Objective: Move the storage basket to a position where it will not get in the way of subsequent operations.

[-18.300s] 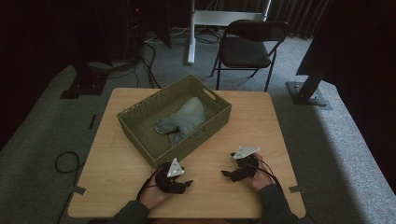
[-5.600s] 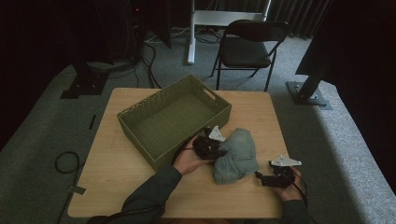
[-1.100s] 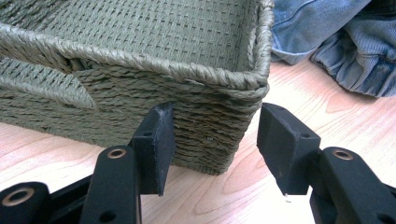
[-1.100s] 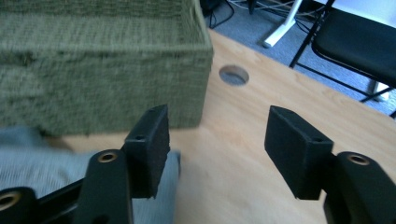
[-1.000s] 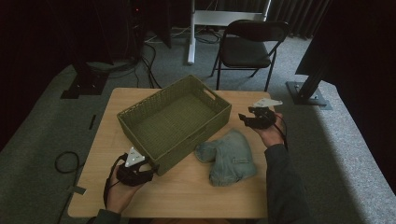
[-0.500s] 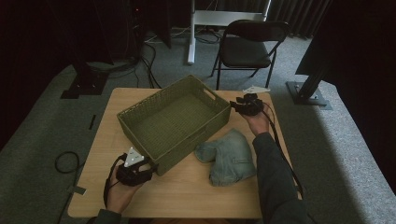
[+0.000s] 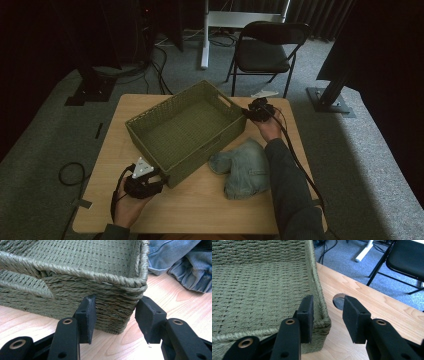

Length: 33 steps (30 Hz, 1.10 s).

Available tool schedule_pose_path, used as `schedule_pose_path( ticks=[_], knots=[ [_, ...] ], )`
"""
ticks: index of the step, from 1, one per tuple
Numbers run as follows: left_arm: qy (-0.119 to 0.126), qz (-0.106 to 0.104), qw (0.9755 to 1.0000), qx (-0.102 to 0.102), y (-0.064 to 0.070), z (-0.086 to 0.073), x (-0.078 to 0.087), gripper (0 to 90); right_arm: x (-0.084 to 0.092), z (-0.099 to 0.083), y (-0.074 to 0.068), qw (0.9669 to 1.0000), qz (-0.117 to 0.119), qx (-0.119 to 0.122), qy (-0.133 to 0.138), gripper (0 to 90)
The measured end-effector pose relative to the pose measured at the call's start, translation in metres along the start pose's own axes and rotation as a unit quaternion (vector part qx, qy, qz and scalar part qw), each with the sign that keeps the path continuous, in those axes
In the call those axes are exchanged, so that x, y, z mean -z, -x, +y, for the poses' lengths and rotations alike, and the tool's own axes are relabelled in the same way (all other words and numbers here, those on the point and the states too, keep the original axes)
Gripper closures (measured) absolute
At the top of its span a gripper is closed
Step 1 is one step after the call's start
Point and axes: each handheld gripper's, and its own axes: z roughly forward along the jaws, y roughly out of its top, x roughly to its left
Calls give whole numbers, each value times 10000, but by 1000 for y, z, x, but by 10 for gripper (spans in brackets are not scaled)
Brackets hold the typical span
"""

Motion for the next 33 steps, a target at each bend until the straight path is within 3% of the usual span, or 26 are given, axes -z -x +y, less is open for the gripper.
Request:
schedule_pose_path(
  ticks=[15,19,23,27,33],
  knots=[
    [-39,217,9994,255,-28,11,-14,512,14,-11,3,10000,35,-57,-10,612],
    [-35,279,9993,227,-34,15,-20,509,18,-15,4,10000,51,-63,-9,605],
    [-11,194,9993,307,-45,19,-23,508,22,-18,3,10000,33,-85,1,601],
    [-55,149,9995,260,-53,23,-26,510,25,-21,4,9998,104,-154,19,599],
    [-86,232,9994,254,-65,31,-32,526,29,-23,8,9996,238,-173,-32,570]
  ],
)
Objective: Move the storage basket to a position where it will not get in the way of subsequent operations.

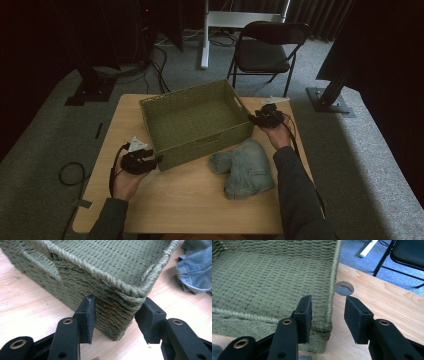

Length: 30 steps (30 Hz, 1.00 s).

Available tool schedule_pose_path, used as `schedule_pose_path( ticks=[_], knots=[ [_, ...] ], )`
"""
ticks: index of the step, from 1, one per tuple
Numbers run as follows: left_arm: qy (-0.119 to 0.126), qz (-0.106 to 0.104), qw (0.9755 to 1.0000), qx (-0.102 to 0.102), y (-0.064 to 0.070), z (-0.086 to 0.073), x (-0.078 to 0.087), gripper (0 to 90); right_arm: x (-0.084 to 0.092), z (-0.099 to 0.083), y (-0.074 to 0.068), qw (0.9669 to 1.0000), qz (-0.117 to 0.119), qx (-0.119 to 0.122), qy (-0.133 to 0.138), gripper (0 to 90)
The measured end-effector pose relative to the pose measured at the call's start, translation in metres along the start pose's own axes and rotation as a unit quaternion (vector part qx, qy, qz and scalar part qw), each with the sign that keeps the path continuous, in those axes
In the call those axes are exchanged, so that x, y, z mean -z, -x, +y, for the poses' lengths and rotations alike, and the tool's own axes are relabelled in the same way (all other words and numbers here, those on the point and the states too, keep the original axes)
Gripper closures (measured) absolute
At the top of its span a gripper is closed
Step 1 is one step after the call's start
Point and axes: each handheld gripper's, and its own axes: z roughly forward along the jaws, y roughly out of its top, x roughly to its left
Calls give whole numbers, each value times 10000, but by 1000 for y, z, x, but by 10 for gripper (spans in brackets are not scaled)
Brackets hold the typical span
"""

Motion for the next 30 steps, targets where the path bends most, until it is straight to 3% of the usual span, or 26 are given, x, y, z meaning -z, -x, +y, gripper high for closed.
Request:
schedule_pose_path(
  ticks=[7,19,22,26,30],
  knots=[
    [-16,65,10000,16,-10,8,-8,542,4,-4,0,9996,263,45,47,502],
    [2,200,9996,191,-28,29,-29,590,16,-12,5,9989,442,8,154,400],
    [7,215,9996,186,-30,34,-35,594,18,-16,5,9986,503,155,80,369],
    [-29,267,9996,112,-33,42,-43,608,15,-21,3,9987,406,303,-72,374],
    [-17,295,9995,146,-37,49,-50,619,11,-23,3,9992,287,272,-88,399]
  ],
)
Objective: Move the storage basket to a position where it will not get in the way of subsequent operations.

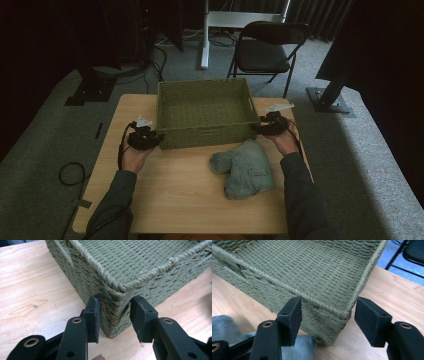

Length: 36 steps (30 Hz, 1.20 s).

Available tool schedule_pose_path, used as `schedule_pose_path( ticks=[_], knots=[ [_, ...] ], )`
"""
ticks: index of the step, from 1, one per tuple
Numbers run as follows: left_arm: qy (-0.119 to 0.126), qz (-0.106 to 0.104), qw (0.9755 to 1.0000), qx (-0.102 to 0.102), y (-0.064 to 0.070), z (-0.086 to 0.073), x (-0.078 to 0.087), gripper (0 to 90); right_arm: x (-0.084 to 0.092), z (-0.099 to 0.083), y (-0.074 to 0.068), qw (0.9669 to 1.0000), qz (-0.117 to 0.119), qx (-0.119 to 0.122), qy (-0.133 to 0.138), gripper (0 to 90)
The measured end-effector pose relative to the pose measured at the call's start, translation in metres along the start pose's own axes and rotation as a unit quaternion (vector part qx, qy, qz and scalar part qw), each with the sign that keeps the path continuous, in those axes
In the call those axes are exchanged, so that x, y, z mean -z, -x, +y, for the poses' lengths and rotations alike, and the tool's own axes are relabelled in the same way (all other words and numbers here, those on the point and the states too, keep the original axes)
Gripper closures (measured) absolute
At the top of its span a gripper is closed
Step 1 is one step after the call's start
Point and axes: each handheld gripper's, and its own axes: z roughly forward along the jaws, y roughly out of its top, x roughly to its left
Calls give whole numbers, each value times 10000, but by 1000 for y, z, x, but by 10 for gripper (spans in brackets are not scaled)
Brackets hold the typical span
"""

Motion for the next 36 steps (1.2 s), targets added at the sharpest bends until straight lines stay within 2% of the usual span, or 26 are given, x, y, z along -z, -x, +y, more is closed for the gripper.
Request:
schedule_pose_path(
  ticks=[4,12,18,23,31,36],
  knots=[
    [-26,40,10000,55,-4,8,-8,635,0,0,1,10000,-77,-32,-6,439],
    [-44,158,9999,3,-9,22,-23,646,4,-2,2,9998,-175,6,45,483],
    [-36,175,9998,36,-7,32,-34,647,5,-5,6,9994,-319,-81,84,486],
    [-48,288,9996,54,-2,40,-43,649,5,-5,12,9987,-456,-204,94,498],
    [4,233,9993,285,-3,46,-52,649,2,-3,19,9974,-585,-414,98,502],
    [-6,257,9987,438,-6,49,-55,648,0,-3,18,9973,-598,-420,100,499]
  ],
)
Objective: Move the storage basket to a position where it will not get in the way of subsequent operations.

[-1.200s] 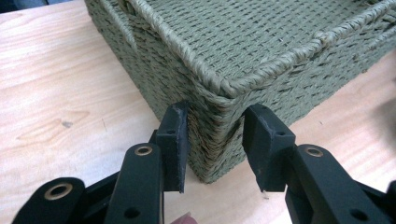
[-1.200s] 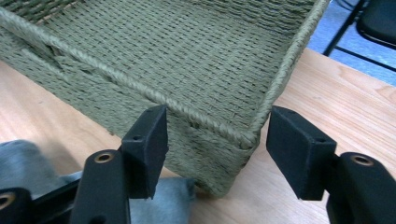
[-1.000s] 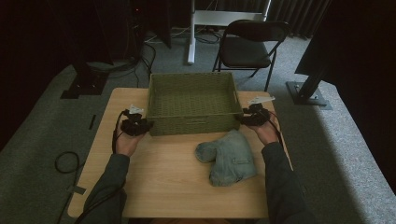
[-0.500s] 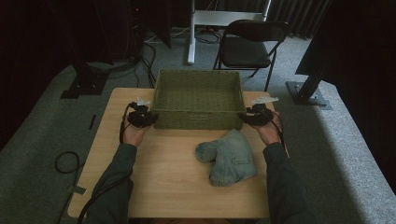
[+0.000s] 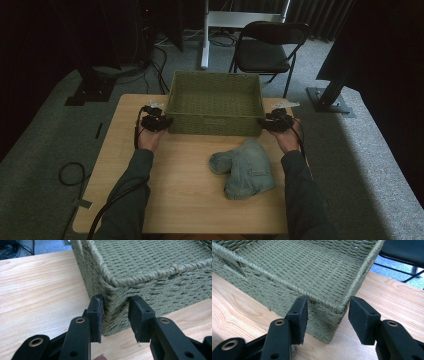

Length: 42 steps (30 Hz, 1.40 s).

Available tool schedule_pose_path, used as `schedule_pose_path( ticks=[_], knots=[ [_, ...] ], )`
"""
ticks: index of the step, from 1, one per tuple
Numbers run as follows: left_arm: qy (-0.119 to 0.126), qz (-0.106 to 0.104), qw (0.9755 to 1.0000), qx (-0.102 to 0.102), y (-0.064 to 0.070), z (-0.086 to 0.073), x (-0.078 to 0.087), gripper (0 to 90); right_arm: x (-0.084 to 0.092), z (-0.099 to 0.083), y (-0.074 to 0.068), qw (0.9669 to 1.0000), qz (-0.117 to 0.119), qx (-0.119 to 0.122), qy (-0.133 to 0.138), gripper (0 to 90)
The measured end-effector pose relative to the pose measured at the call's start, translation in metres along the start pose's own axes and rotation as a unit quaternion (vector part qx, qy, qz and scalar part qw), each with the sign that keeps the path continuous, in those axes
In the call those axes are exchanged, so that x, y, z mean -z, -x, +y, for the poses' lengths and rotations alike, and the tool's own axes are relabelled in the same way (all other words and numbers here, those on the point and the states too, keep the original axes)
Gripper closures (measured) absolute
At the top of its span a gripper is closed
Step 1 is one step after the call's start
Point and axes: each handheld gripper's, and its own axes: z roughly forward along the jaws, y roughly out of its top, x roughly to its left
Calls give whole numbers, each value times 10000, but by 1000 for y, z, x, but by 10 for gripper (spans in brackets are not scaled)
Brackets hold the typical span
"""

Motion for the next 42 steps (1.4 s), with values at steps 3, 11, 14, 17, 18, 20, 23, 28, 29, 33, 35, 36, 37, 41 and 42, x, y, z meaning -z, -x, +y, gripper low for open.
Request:
schedule_pose_path(
  ticks=[3,11,14,17,18,20,23,28,29,33,35,36,37,41,42],
  knots=[
    [7,-33,10000,-6,0,-1,1,639,0,0,0,10000,-3,21,-26,502],
    [11,-172,9998,-87,0,-4,3,596,2,0,-2,9998,-55,146,-93,508],
    [4,-142,9998,-101,1,-3,4,599,1,0,-1,9997,-140,107,-139,527],
    [5,-161,9998,-90,1,-3,4,598,-1,-1,2,9996,-246,13,-166,537],
    [11,-203,9998,-74,1,-3,4,599,-2,-2,2,9996,-242,-24,-158,542],
    [11,-262,9996,-113,2,-4,5,601,-2,-2,3,9994,-296,-52,-146,544],
    [1,-268,9995,-156,3,-5,5,601,-1,-3,5,9992,-360,-73,-166,542],
    [65,-297,9994,-166,2,-8,13,592,6,-6,5,9993,-307,-62,-217,528],
    [72,-282,9994,-185,2,-9,15,590,8,-7,5,9993,-277,-35,-237,529],
    [134,-296,9993,-165,4,-15,24,586,15,-12,2,9995,-183,-17,-252,533],
    [147,-324,9992,-153,5,-17,26,583,17,-13,2,9996,-150,-33,-251,539],
    [160,-356,9991,-167,8,-21,30,583,19,-15,1,9996,-103,-40,-244,547],
    [166,-373,9990,-184,9,-22,31,580,23,-17,-1,9997,-47,-38,-254,551],
    [233,-439,9985,-218,13,-25,39,575,30,-22,-5,9997,97,39,-213,549],
    [296,-484,9981,-257,16,-26,45,575,32,-24,-7,9997,111,75,-185,547]
  ],
)
